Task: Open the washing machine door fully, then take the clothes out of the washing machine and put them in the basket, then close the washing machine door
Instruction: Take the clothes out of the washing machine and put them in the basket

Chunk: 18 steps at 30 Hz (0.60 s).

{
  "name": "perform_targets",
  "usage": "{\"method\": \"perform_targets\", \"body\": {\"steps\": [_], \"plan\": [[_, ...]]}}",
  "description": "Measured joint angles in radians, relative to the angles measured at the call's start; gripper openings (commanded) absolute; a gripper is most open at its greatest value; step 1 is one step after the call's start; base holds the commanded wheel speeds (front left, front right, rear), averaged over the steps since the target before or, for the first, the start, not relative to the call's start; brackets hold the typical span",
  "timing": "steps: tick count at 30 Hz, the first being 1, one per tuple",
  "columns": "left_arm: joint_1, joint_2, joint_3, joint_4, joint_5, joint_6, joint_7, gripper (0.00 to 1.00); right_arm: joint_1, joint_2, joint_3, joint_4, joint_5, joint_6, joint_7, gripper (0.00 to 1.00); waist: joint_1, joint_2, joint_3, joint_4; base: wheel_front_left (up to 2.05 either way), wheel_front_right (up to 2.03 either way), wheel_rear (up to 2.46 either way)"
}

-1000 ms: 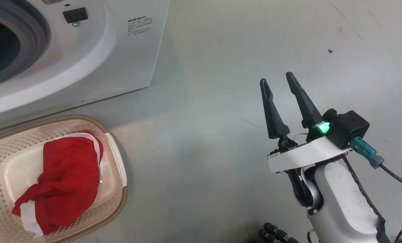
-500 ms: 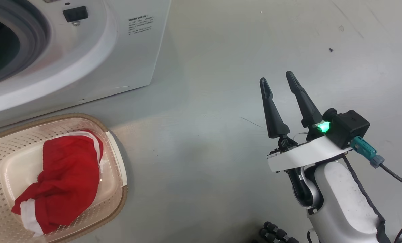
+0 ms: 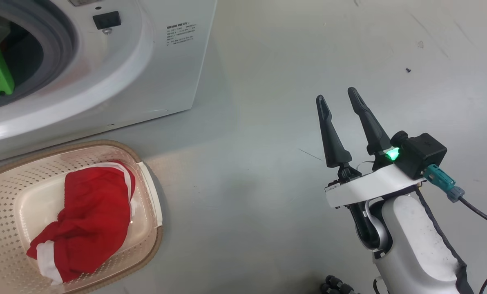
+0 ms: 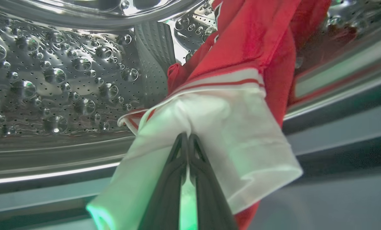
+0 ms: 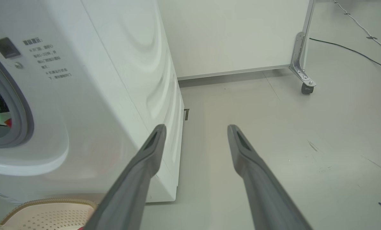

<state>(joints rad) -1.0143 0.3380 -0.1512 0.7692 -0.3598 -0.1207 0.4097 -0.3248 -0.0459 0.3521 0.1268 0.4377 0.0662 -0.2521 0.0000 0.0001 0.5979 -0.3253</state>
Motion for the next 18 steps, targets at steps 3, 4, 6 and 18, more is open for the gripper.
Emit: {"method": "perform_targets", "body": {"steps": [3, 4, 6, 18], "plan": [[0.010, -0.011, -0.012, 0.007, 0.000, 0.000, -0.031, 0.00, 0.000, 0.000, -0.002, 0.004, 0.000, 0.000, 0.000, 1.00, 0.0000, 0.0000, -0.015, 0.006, 0.00, 0.00, 0.00], [0.013, -0.013, -0.014, 0.010, 0.000, 0.000, -0.046, 0.00, 0.000, 0.000, -0.004, 0.007, -0.001, 0.000, 0.000, 1.00, 0.0000, 0.0000, -0.020, 0.008, 0.00, 0.00, 0.00], [0.018, -0.018, -0.018, 0.020, 0.000, -0.002, -0.077, 0.00, 0.000, 0.000, -0.014, 0.012, -0.009, 0.000, 0.000, 1.00, 0.0000, 0.0000, -0.037, 0.017, 0.00, 0.00, 0.00], [0.084, -0.074, -0.061, 0.057, -0.027, -0.003, -0.186, 0.00, 0.005, -0.001, -0.030, 0.049, -0.050, 0.003, 0.000, 1.00, 0.0000, 0.0000, -0.121, 0.070, 0.00, 0.00, 0.00]]}}
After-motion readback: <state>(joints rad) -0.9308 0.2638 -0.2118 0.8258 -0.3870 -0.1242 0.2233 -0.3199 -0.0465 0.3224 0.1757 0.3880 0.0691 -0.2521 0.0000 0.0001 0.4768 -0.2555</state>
